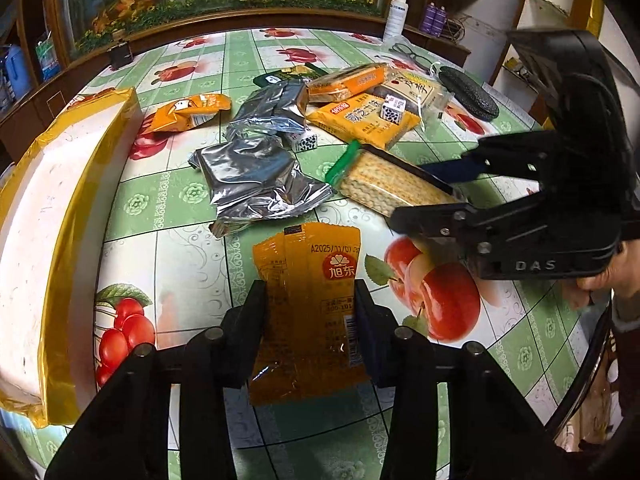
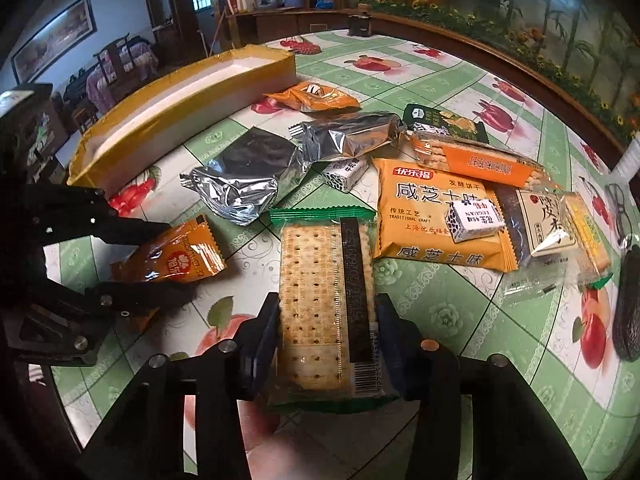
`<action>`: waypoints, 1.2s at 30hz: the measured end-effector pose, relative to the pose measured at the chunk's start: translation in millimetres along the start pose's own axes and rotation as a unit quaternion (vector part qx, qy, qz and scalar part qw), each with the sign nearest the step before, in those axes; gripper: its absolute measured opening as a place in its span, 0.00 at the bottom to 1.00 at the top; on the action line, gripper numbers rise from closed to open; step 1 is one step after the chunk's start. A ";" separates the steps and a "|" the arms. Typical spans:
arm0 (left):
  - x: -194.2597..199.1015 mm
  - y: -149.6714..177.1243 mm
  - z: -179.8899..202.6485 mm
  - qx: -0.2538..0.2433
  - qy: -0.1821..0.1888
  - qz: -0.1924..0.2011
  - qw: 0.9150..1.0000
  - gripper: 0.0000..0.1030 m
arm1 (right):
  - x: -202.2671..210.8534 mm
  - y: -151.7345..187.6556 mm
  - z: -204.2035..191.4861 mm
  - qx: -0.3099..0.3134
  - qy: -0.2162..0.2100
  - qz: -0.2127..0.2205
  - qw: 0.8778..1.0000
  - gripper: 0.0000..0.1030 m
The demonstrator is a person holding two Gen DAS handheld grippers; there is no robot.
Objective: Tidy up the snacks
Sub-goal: 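Carry both packs into the white tray and open both grippers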
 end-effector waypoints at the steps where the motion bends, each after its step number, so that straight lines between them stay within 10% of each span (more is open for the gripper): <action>1: 2.3 0.2 -0.4 0.002 -0.001 0.004 1.000 0.36 | 4.0 1.7 2.1 -0.015 -0.004 0.006 1.000 0.46; 16: 69.6 -1.1 -51.2 0.067 -0.075 0.081 0.992 0.34 | 89.4 -25.9 -28.5 -0.124 -0.147 0.121 0.974 0.46; 36: 65.1 72.0 -197.0 0.224 -0.206 0.032 0.952 0.34 | -42.9 -115.7 -189.3 -0.133 -0.241 0.025 0.961 0.46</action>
Point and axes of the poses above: each gripper's, at about its wrist camera, not at the fingertips, and x roughly against the way its jaws point, z to its right, y to its underside, the point moved 4 cm from there along -x, roughly the way its jaws point, and after that the axes turned 15 degrees about -x, right-handed, at the moved point
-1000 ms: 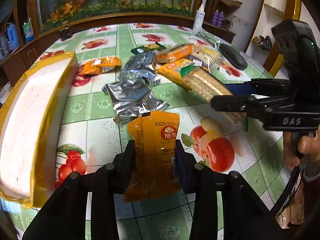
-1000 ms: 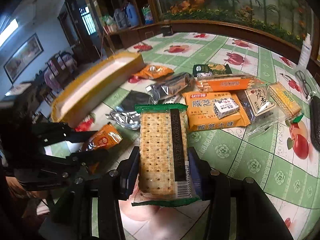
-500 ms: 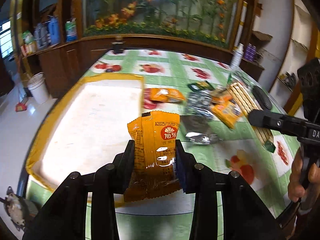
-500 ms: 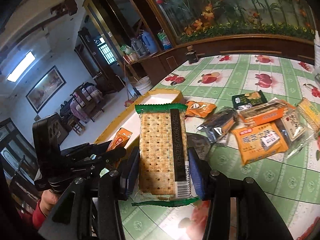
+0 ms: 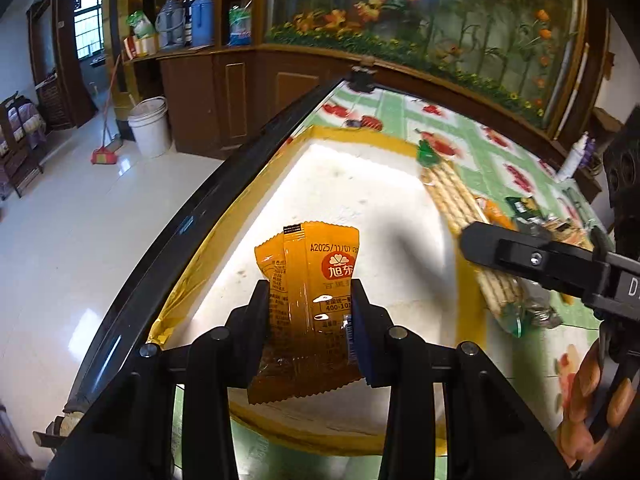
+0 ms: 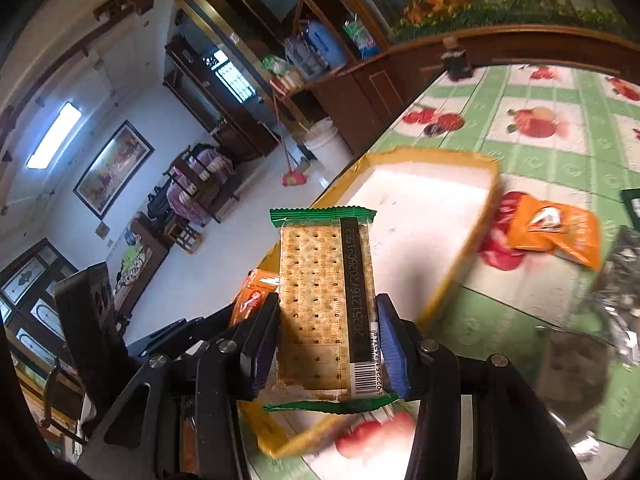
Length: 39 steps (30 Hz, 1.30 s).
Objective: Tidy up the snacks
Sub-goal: 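Carry both packs into the white tray and open both grippers, then grasp the silver foil pack with the left gripper while the right gripper grasps the small white milk-candy box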
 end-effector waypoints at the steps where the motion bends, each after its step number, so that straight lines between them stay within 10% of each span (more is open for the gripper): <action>1: -2.7 2.2 -1.3 0.000 -0.005 -0.003 1.000 0.35 | -10.9 1.3 -3.3 0.003 0.005 -0.006 1.000 0.46; 12: -22.1 16.8 -17.9 0.029 -0.011 -0.035 0.999 0.37 | -57.5 11.4 -12.0 0.047 0.079 -0.029 0.995 0.46; 21: -10.3 17.6 -22.6 0.038 -0.039 -0.039 0.998 0.71 | -59.1 5.1 -15.2 0.049 0.095 -0.027 0.994 0.52; 28: 20.4 3.0 -11.9 0.026 -0.050 0.007 0.998 0.71 | 3.2 -4.0 5.2 0.023 0.085 0.033 0.996 0.74; 39: 39.8 -22.7 47.4 -0.034 -0.035 0.037 0.998 0.75 | 104.6 -1.9 59.4 -0.009 0.132 0.129 0.983 0.79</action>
Point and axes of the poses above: each gripper's, at about its wrist camera, not at the fingertips, and x roughly against the way its jaws point, z to its right, y to its underside, the point moved 4 cm from there along -x, roughly the way its jaws point, and after that the axes turned 15 degrees about -x, right-handed, at the moved point
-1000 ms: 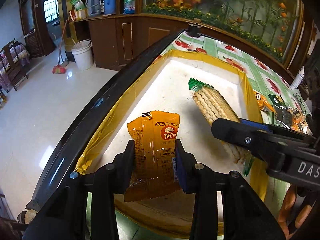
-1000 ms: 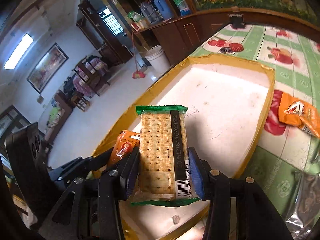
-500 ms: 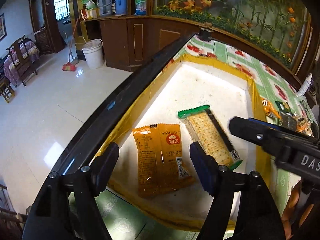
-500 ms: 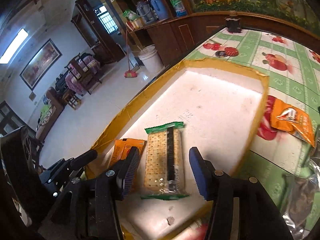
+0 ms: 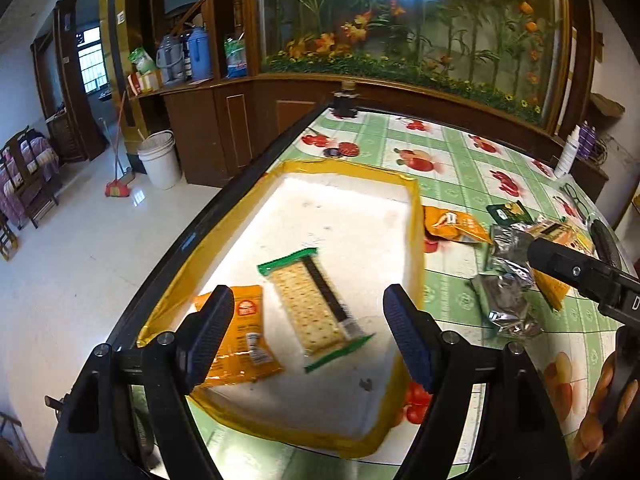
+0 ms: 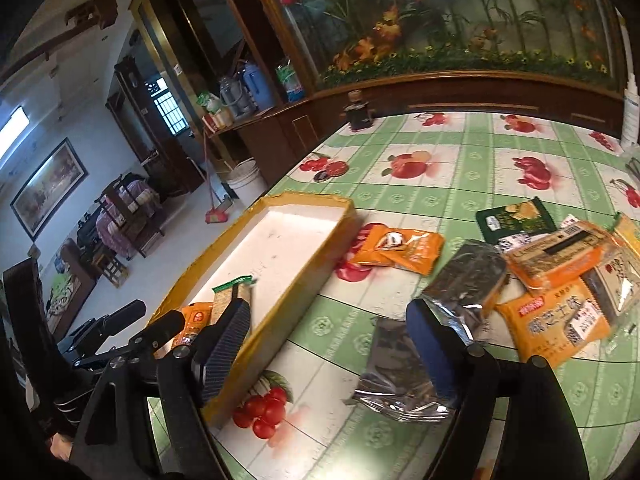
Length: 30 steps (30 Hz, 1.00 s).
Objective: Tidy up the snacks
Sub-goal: 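Grasp the silver foil pack with the left gripper while the right gripper grasps the small white milk-candy box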
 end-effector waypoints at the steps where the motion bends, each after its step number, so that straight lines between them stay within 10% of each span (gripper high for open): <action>1: 0.8 -1.7 4.2 -0.003 0.003 0.001 1.000 0.75 | 5.5 -0.3 7.5 -0.003 0.007 0.006 1.000 0.79; 17: -14.7 -3.9 102.5 -0.062 0.099 -0.026 0.993 0.79 | 59.3 -1.7 133.6 -0.068 0.107 0.043 0.991 0.83; 30: -49.0 -27.1 163.8 -0.086 0.124 -0.046 0.987 0.79 | 37.2 -3.9 153.6 -0.040 0.123 0.019 0.991 0.84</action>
Point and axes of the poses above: each gripper's, at about its wrist camera, not at the fingertips, and x roughly against the way its jaws point, z to its right, y to its underside, the point moved 4 cm from there along -x, roughly the way its jaws point, and after that the axes turned 15 degrees about -x, right-handed, at the moved point
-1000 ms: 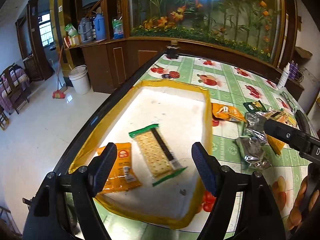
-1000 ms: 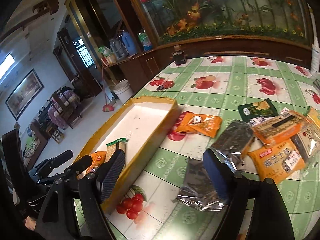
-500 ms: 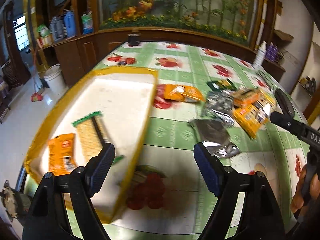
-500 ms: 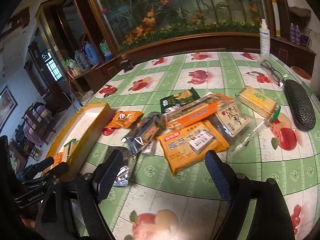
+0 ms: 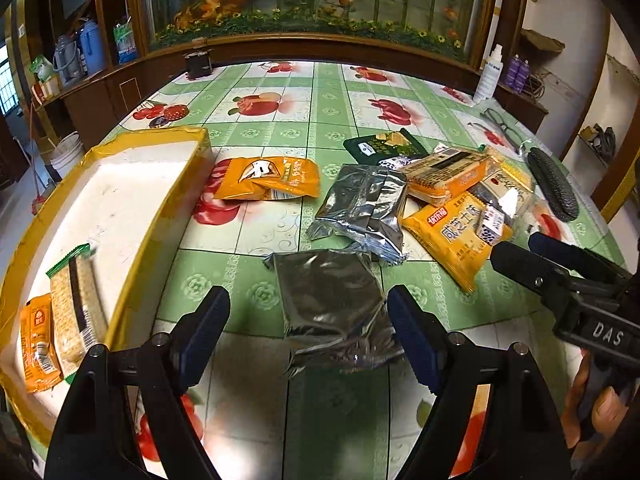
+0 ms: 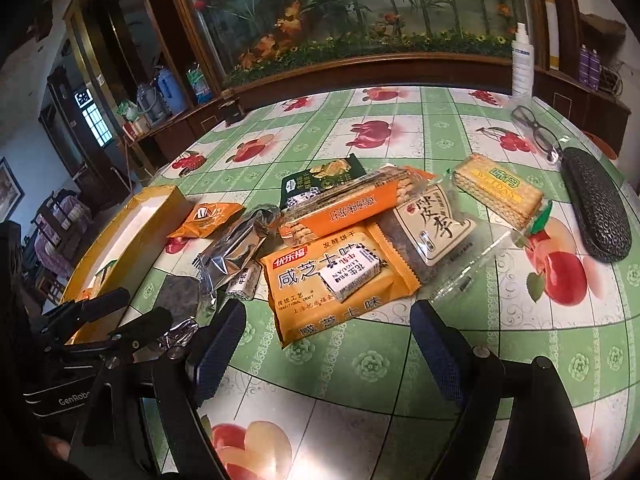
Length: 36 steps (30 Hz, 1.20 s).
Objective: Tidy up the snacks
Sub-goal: 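Grasp the silver foil pack with the left gripper while the right gripper grasps the small white milk-candy box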
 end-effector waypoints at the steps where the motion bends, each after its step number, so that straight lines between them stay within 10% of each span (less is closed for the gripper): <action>1: -3.1 -1.3 1.2 -0.001 -0.002 -0.002 1.000 0.79 | -4.4 -1.4 -2.7 0.010 0.003 -0.001 1.000 0.84; 19: -41.5 -4.4 -3.0 -0.001 -0.009 -0.042 0.999 0.79 | -30.2 -17.6 0.9 0.049 0.014 -0.012 0.999 0.88; 26: -40.9 -5.0 -2.1 -0.012 -0.005 -0.039 0.999 0.73 | -24.9 -19.6 18.6 0.029 0.015 -0.013 0.999 0.57; 36: -38.9 -5.0 -2.5 -0.015 -0.002 -0.035 0.999 0.63 | -26.4 -18.7 -3.8 0.063 0.007 -0.001 0.998 0.56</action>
Point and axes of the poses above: each gripper's, at about its wrist camera, not at the fingertips, and x roughly against the way its jaws point, z to its right, y to its underside, the point moved 4 cm from there along -x, roughly the way its jaws point, and after that the axes turned 15 degrees about -x, right-handed, at the moved point
